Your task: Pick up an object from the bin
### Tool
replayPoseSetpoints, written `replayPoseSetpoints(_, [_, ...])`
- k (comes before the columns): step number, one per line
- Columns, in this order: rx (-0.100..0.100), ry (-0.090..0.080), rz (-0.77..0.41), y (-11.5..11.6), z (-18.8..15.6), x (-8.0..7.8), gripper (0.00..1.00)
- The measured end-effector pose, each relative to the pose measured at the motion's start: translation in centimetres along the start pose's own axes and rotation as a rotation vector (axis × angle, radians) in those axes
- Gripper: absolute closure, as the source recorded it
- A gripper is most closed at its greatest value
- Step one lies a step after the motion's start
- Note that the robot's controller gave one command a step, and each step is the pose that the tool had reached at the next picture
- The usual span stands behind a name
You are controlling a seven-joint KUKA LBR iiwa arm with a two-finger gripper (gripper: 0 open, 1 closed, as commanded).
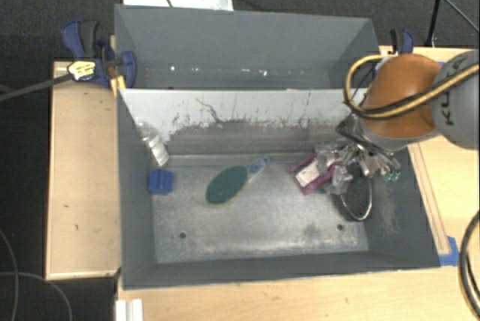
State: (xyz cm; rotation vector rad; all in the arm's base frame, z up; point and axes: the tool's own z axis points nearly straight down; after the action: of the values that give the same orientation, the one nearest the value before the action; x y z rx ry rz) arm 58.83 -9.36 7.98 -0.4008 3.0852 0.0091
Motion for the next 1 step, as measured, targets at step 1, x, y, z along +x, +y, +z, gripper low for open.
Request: replayPoseSetpoints(1, [0.001, 0.023, -0.007, 0.06, -4.37, 0.64, 1.00])
